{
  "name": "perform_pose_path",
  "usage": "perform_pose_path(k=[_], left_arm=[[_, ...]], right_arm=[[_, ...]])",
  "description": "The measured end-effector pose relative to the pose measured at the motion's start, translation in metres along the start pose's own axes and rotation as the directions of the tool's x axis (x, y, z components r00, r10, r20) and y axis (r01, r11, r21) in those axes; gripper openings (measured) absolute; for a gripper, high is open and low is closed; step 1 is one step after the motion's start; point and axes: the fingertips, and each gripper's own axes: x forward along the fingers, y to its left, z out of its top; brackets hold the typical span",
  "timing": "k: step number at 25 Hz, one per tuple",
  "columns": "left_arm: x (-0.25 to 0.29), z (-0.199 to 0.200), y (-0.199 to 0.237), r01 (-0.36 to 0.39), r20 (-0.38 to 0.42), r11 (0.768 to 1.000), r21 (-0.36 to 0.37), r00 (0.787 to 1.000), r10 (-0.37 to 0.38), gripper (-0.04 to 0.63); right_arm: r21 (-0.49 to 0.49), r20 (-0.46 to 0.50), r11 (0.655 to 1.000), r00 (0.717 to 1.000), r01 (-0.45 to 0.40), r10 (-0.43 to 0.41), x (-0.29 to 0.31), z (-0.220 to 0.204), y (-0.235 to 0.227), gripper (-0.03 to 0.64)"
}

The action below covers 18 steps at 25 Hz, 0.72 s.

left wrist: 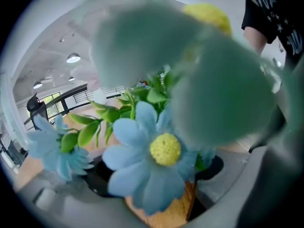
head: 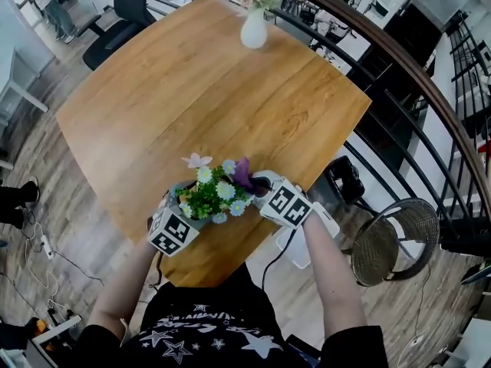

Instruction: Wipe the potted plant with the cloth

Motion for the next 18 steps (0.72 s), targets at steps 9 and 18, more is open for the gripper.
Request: perform_pose_path(k=[9, 18], left_arm=[[0.005, -0.002, 0.0, -0.007, 0.011, 1.0, -0.009, 1.0, 0.007, 0.408], [0.004, 0.001, 0.0, -0.03, 0.009, 0.999, -0.037, 1.0, 0.03, 0.408]], right_arm=[[0.101, 0.027, 0.993, 0.997, 0.067, -0.07, -0.002, -0.015, 0.013, 0.08], [0.243, 0.056, 0.956, 0.982, 0.164, -0.183, -0.005, -0.021, 0.028, 0.08]])
